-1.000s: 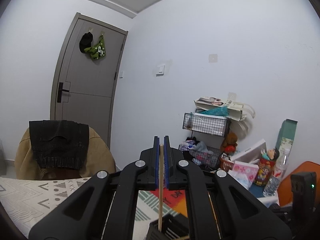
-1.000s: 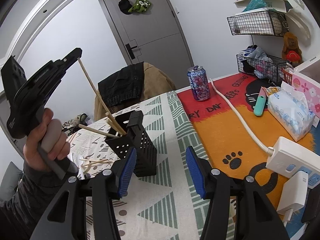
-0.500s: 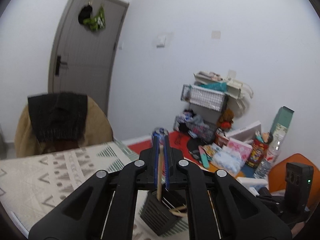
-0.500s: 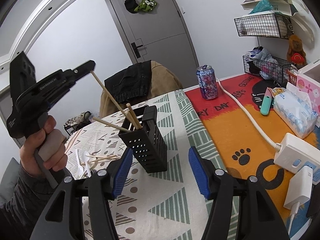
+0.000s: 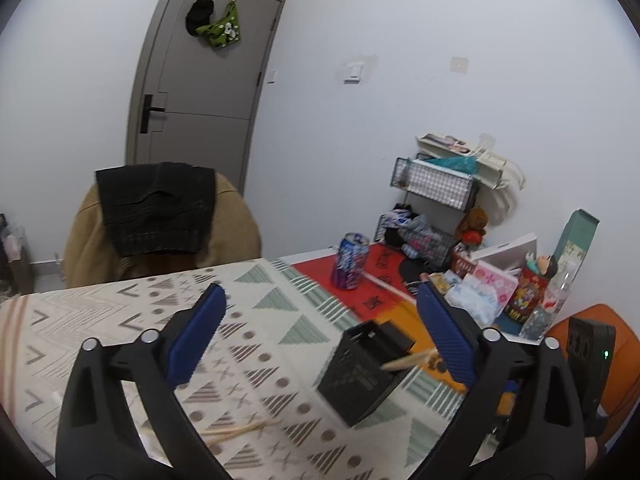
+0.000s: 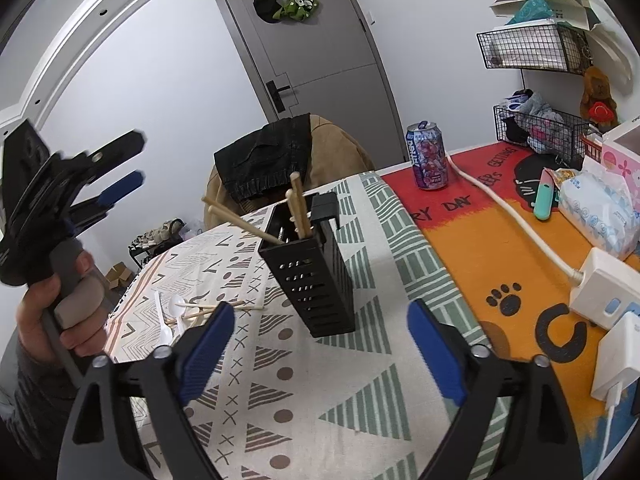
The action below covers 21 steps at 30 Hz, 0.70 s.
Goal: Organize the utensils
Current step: 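Lower the left tool's chopstick into the holder and open the left tool, then move both open tools back over the remaining spoons and forks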
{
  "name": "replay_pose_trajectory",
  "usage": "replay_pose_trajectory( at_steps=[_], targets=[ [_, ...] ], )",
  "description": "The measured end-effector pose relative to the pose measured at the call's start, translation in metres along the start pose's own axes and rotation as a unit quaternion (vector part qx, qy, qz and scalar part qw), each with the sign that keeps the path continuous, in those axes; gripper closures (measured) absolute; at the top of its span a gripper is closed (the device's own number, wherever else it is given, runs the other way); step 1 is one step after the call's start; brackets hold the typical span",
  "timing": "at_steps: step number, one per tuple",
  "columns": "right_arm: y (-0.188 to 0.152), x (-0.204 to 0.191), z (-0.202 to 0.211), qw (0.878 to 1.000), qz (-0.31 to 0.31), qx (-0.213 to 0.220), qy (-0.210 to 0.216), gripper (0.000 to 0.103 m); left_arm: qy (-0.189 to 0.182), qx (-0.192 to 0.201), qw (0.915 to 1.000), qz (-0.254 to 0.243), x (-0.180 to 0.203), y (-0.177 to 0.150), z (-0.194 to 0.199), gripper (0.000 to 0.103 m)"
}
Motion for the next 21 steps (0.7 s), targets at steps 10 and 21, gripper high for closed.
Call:
replay_pose_trajectory(
  at_steps=[10,21],
  targets=[
    [-0.017,-0.035,-0.009,0.999,0.017,-0.014,0.026,0.008,0.060,-0.027,0.9973,0.034,-0.067,0.002,0.048,0.006],
    [-0.041,-0.079,-0.025,0.995,0.045,-0.051,0.067,0.024,0.124,-0.048,0.9850,0.111,-0.144,-0.027,0.090,0.006]
  ],
)
Point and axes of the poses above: each gripper's, at about its wrist camera, not at the fingertips, and z roughly against the way its jaws point, x to its right, y to its top, the point moved 10 cm from there along -z, roughly the way its jaws point, and after that the axes turned 14 degrees about x, right-handed, at the moved point
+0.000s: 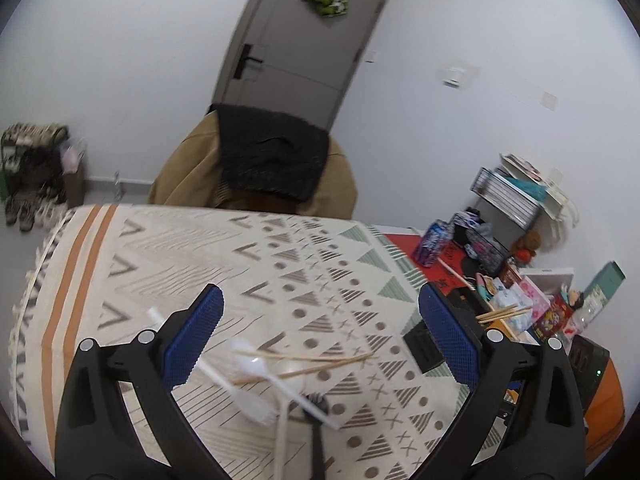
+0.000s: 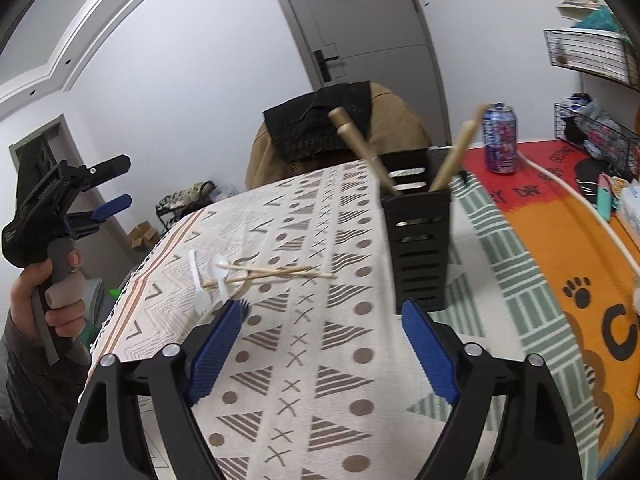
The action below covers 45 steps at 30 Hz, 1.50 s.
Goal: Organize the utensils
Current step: 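Move both open tools back over the remaining spoons and forks, then close the left tool on a white fork while the right tool grasps a white spoon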
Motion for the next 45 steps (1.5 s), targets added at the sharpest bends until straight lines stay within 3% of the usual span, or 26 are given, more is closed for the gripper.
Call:
replay_pose_trajectory(
  at_steps=[3,9,17,24,30,38,45],
  targets=[
    [-0.005,-0.012,-0.007,1.000,0.008,-0.011,0.011,0.028,0.015,-0.013,0.9996,0.018,-0.021,-0.008,0.000,0.006],
    [-0.010,-0.034,-0.023,0.999,0.025,-0.029,0.025,0.034,0.042,-0.047,0.9963,0.058,-0.063,-0.024,-0.010,0.018],
    [-0.020,-0.054,-0.047,0.997,0.045,-0.056,0.037,0.040,0.059,-0.092,0.9850,0.133,-0.116,-0.058,-0.029,0.043],
    [-0.032,-0.067,-0.067,0.994,0.054,-0.082,0.048,0.046,0.050,-0.120,0.9791,0.156,-0.120,-0.084,-0.032,0.052],
    [-0.042,-0.086,-0.081,0.990,0.067,-0.103,0.064,0.051,0.053,-0.124,0.9744,0.180,-0.131,-0.088,-0.041,0.053],
    [-0.049,-0.105,-0.099,0.985,0.085,-0.129,0.075,0.059,0.069,-0.155,0.9563,0.238,-0.164,-0.098,-0.070,0.062],
    [-0.056,-0.121,-0.124,0.972,0.118,-0.179,0.091,0.066,0.077,-0.175,0.9498,0.248,-0.172,-0.093,-0.090,0.062]
  ],
)
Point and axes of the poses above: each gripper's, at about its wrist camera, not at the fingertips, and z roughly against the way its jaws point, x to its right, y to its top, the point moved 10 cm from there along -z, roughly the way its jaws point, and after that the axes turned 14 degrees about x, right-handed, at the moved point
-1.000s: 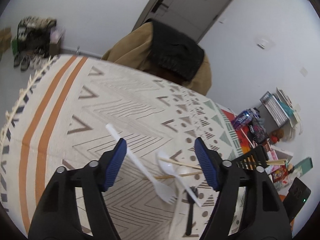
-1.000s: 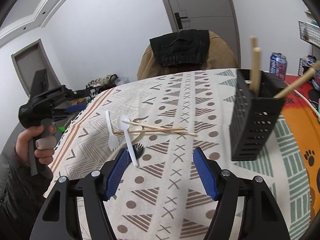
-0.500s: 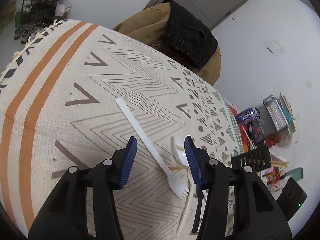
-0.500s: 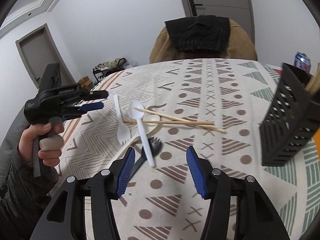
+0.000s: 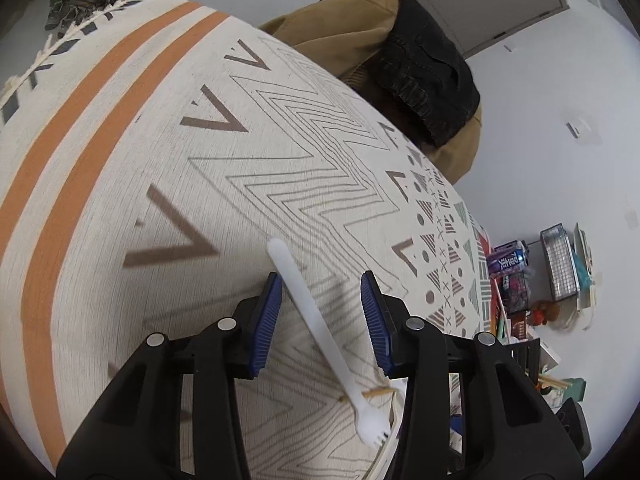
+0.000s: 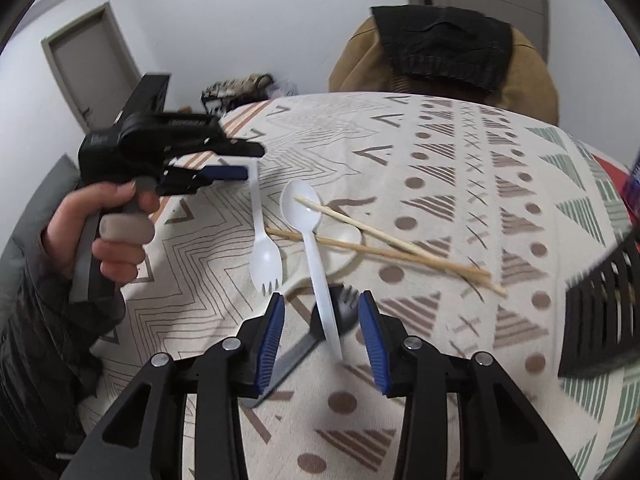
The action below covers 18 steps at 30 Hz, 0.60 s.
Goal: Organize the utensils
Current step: 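Close the left tool on a white fork while the right tool grasps a white spoon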
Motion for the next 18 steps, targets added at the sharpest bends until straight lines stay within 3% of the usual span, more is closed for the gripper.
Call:
replay_pose_trajectory(
  at_steps=[9,12,14,18],
  targets=[
    [0.011,-0.011,-0.034,0.997,0.019,-0.066,0.032,0.071,0.000,-0.027,0.9990,0.035,-0.004,0.010,-0.017,0.063],
    [0.012,-0.011,-0.040,0.996,0.016,-0.079,0.036,0.071,0.010,-0.028,0.9990,0.034,-0.006,0.012,-0.020,0.070],
    [0.013,-0.010,-0.043,0.995,0.014,-0.088,0.043,0.072,0.023,-0.026,0.9989,0.032,-0.010,0.013,-0.021,0.084],
    [0.014,-0.010,-0.047,0.993,0.004,-0.105,0.054,0.078,0.025,-0.019,0.9988,0.037,-0.016,0.014,-0.019,0.093]
  ],
)
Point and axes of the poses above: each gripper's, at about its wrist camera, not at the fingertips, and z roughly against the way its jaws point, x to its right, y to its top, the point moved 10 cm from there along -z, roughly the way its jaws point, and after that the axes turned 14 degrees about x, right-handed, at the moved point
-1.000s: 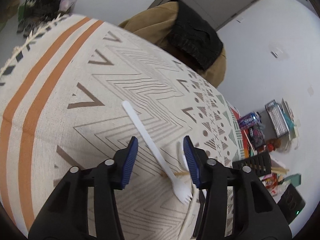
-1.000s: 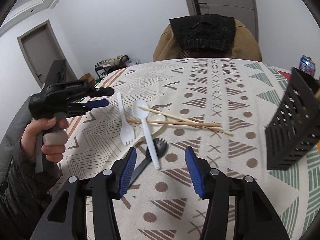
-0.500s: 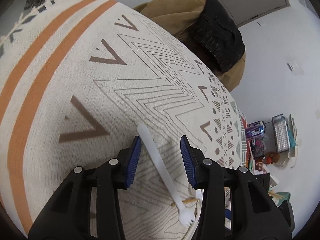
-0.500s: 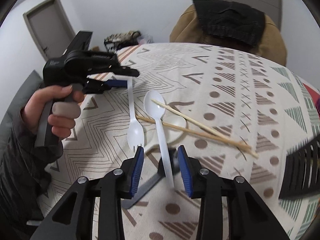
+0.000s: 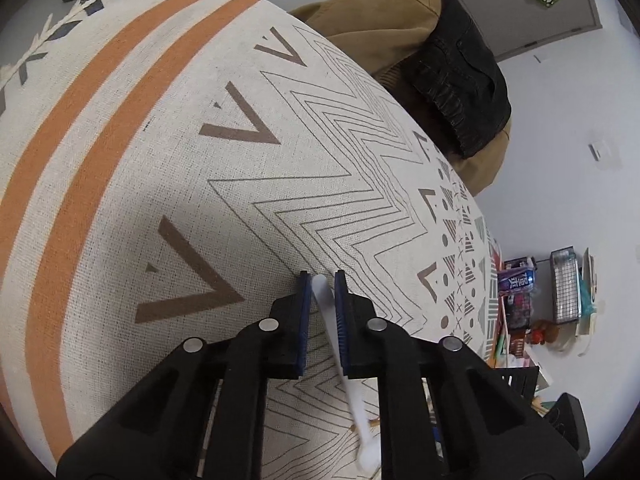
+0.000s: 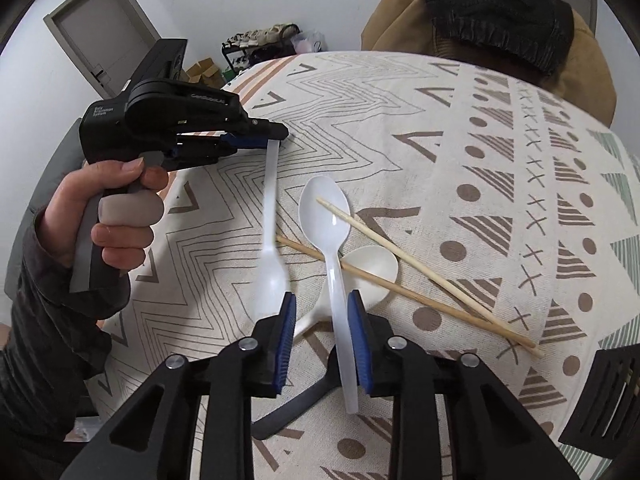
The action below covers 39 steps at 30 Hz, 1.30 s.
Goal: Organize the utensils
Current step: 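Close the left tool on a white fork while the right tool grasps a white spoon, then lift the fork and spoon and carry both over the black holder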
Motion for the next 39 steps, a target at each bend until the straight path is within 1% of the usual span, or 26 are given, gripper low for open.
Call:
replay_pose_trajectory(
  at_steps=[1,2,3,5,6,10,14,16,18,22,24,25,26,29,33,36,39],
  targets=[
    [0.000,0.001,-0.001,1.000,-0.005,-0.005,0.006,0.079,0.001,0.003,1.0000,-0.002,0.000,0.000,0.001,0.097],
    [0.001,0.001,-0.003,1.000,-0.008,-0.008,0.008,0.080,-0.014,0.009,0.9999,0.002,0.003,0.001,0.004,0.098],
    [0.003,0.001,-0.004,1.000,-0.010,-0.012,0.010,0.080,-0.024,0.011,0.9997,0.001,0.005,0.001,0.007,0.098],
    [0.006,0.000,-0.006,1.000,-0.009,-0.026,0.013,0.083,-0.027,0.026,0.9993,-0.007,0.008,0.004,0.017,0.099],
    [0.007,-0.001,-0.007,0.999,-0.008,-0.029,0.013,0.083,-0.037,0.035,0.9987,-0.011,0.012,0.006,0.024,0.099],
    [0.014,-0.003,-0.013,0.999,0.004,-0.048,0.003,0.084,-0.058,0.068,0.9955,-0.030,0.025,0.014,0.050,0.099],
    [0.016,-0.005,-0.019,0.998,0.021,-0.066,-0.011,0.084,-0.075,0.105,0.9904,-0.050,0.040,0.023,0.082,0.099],
    [0.017,-0.004,-0.023,0.996,0.032,-0.074,-0.024,0.084,-0.082,0.120,0.9876,-0.059,0.046,0.027,0.096,0.099],
    [0.017,-0.003,-0.029,0.995,0.044,-0.082,-0.037,0.084,-0.087,0.132,0.9852,-0.067,0.052,0.030,0.107,0.099],
    [0.019,-0.005,-0.038,0.994,0.056,-0.085,-0.043,0.084,-0.093,0.155,0.9798,-0.086,0.062,0.032,0.127,0.099],
    [0.020,-0.007,-0.040,0.993,0.063,-0.085,-0.048,0.086,-0.095,0.167,0.9765,-0.097,0.068,0.033,0.137,0.099],
    [0.020,-0.008,-0.042,0.993,0.066,-0.086,-0.050,0.091,-0.098,0.173,0.9746,-0.103,0.072,0.033,0.143,0.099],
    [0.019,-0.009,-0.043,0.992,0.070,-0.086,-0.052,0.092,-0.099,0.177,0.9734,-0.106,0.073,0.033,0.147,0.099],
    [0.020,-0.013,-0.043,0.993,0.079,-0.073,-0.056,0.093,-0.101,0.191,0.9688,-0.121,0.081,0.033,0.160,0.099],
    [0.025,-0.014,-0.034,0.997,0.052,-0.039,-0.040,0.094,-0.105,0.202,0.9644,-0.135,0.089,0.034,0.172,0.099],
    [0.027,-0.015,-0.021,0.999,0.029,-0.009,-0.024,0.094,-0.111,0.210,0.9608,-0.142,0.097,0.033,0.182,0.099],
    [0.030,-0.022,-0.002,1.000,0.009,0.023,0.007,0.094,-0.120,0.219,0.9562,-0.153,0.109,0.032,0.192,0.099]
  ],
)
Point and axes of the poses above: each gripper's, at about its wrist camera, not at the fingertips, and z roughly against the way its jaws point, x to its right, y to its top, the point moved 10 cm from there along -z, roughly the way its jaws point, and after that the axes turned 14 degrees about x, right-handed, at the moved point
